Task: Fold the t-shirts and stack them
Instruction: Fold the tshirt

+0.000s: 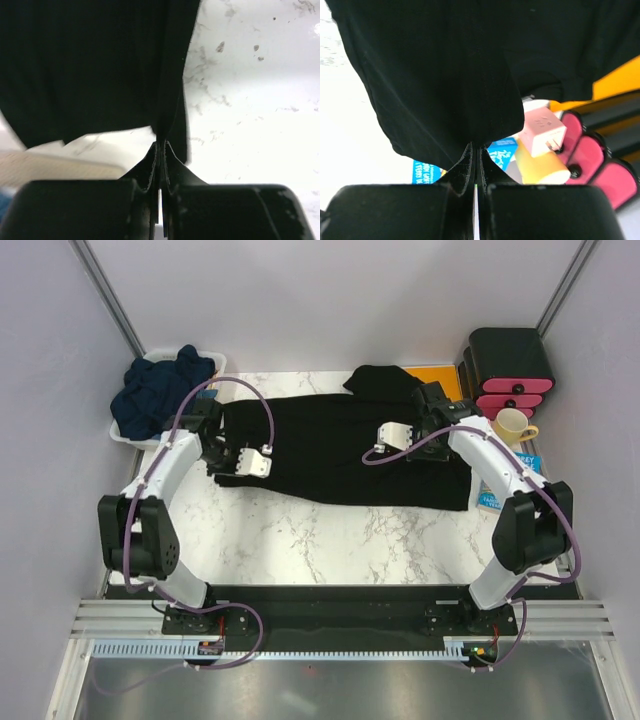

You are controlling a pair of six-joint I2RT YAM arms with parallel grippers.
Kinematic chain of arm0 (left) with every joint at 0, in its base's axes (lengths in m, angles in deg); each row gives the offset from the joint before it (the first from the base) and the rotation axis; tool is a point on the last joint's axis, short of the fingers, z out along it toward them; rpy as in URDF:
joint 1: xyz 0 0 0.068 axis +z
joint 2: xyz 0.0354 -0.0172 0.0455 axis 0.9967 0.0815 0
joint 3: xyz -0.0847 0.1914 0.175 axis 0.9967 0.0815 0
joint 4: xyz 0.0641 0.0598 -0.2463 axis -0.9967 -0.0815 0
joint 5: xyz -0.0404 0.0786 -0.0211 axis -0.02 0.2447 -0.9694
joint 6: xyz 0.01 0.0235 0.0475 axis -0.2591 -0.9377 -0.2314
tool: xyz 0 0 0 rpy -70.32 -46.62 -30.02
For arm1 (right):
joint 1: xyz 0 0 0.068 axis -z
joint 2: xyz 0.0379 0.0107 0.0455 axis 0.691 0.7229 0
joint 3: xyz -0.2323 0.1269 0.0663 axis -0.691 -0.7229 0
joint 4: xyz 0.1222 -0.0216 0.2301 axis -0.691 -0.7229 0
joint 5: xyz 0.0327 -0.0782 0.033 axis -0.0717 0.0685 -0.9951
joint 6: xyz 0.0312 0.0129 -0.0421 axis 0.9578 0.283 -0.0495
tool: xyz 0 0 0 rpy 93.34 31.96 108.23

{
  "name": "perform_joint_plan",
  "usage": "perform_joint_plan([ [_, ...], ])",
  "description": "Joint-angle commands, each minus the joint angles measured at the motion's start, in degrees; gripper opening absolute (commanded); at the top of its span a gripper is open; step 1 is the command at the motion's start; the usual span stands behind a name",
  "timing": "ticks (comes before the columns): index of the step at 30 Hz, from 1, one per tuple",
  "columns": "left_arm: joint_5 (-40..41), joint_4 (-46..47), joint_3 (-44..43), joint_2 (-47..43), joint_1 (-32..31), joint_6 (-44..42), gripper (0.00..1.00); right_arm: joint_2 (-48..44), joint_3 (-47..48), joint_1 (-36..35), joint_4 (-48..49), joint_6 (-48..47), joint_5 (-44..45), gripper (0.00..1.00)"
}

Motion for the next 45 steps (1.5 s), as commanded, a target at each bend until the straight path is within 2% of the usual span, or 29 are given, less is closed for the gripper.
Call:
perform_joint_plan([
  [1,-3.1,-11.4,-4.3,-7.2,0.1,1.8,0.02,-5.0,2.2,-0.2,3.1,1.0,2.2,0.0],
  [7,-2.2,-19.3,-3.4,-11.0,0.1,-2.6,0.02,-12.3,-1.1,-0.2,-0.9,0.1,-0.8,0.0],
  [11,-1.7,-24.6,0.4,-13.4,0.1,-5.1,0.02,-18.6,-5.7,-0.2,-9.3,-1.0,-4.4,0.0],
  [19,0.4,-27.1,11.4,-21.2,-0.5,-11.2,0.02,-34.0,-19.3,-0.2,-16.4,-5.7,-7.5,0.0],
  [23,3.9,-27.0,15.4,-23.7,-0.5,-13.7,0.02,-38.6,-23.5,-0.2,-20.1,-9.2,-7.0,0.0],
  [30,4.6,-28.9,19.9,-27.5,-0.5,-16.5,0.02,-48.4,-29.1,-0.3,-25.7,-16.3,-8.1,0.0],
  [33,3.9,-27.3,20.1,-28.0,-0.5,-16.5,0.02,-48.7,-29.3,-0.2,-22.6,-15.9,-7.3,0.0],
  [36,3.3,-26.4,17.4,-26.4,-0.5,-15.5,0.02,-45.9,-27.6,-0.2,-15.0,-14.2,-5.2,0.0],
  [43,2.6,-23.7,7.0,-19.0,-0.5,-13.7,0.02,-36.1,-25.2,-0.2,9.5,-14.8,-0.2,0.0],
  [45,3.5,-22.7,5.1,-16.9,-0.5,-13.8,0.02,-31.8,-23.4,-0.2,14.0,-14.7,-0.1,0.0],
])
